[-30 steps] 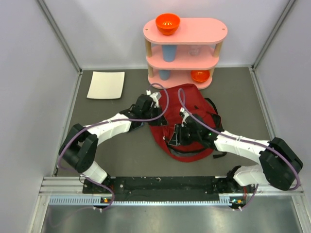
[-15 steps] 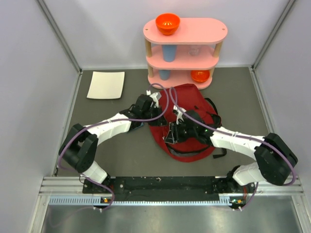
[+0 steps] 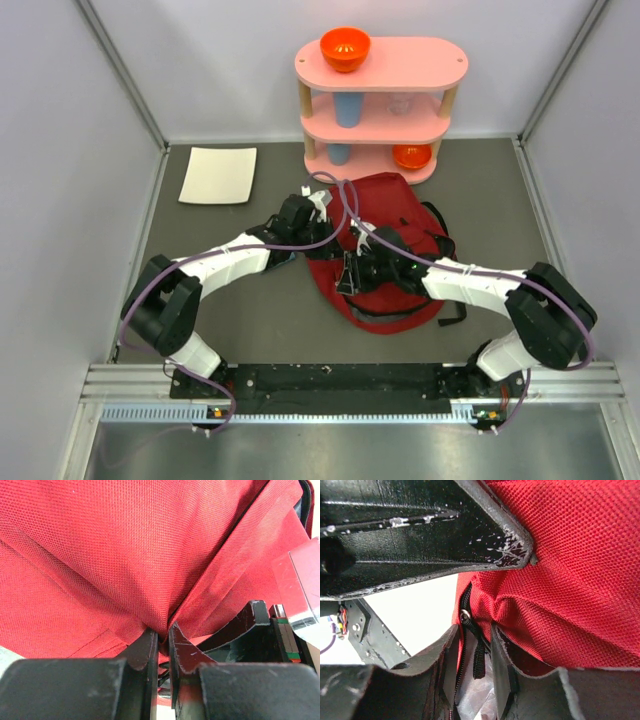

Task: Pack the student bag
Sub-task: Zip the student bag at the center of the board.

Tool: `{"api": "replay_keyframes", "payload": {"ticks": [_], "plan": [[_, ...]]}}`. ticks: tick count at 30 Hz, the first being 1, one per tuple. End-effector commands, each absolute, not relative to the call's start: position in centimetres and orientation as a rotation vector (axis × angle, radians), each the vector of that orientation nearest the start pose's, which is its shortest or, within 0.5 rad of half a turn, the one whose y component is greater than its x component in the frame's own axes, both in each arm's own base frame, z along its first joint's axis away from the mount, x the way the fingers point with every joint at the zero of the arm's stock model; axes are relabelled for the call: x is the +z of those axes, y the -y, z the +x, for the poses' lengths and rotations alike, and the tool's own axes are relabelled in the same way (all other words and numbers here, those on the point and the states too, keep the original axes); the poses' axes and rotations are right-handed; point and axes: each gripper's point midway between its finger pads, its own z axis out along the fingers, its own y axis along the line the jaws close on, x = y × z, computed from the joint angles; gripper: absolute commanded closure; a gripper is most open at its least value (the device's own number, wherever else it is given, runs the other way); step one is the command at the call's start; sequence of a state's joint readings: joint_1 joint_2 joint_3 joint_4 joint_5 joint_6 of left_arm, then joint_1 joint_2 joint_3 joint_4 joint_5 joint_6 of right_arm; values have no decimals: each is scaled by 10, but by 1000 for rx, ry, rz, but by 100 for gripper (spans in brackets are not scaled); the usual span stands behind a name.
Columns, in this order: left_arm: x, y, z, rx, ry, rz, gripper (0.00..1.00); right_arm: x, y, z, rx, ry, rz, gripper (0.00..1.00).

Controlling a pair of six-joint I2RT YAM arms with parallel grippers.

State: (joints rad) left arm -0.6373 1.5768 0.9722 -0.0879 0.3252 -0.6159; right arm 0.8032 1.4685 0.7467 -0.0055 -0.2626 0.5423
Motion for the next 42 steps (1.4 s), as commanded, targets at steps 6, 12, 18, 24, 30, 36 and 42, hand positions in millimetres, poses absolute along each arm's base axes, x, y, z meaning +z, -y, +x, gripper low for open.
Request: {"api": "replay_keyframes", "payload": {"ticks": [6, 12, 18, 24, 30, 36, 42], "plan": [[155, 321, 289, -1078, -2308, 277, 96, 101, -325, 210, 1043, -2338, -438, 56], [155, 321, 288, -1081, -2307, 283, 96, 97, -309, 225, 903, -2349, -345, 55], [159, 320, 288, -1076, -2295, 286, 97, 98, -307, 225, 892, -2349, -344, 59], [159, 320, 288, -1075, -2295, 285, 97, 93, -301, 219, 876, -2365, -359, 64], [161, 321, 289, -1089, -2288, 277, 97, 85, -305, 211, 913, -2394, -409, 68], [161, 321, 290, -1087, -2285, 276, 97, 93, -315, 204, 1011, -2355, -454, 68], [160, 322, 289, -1092, -2289, 278, 97, 101, -324, 201, 1079, -2320, -512, 68]]}}
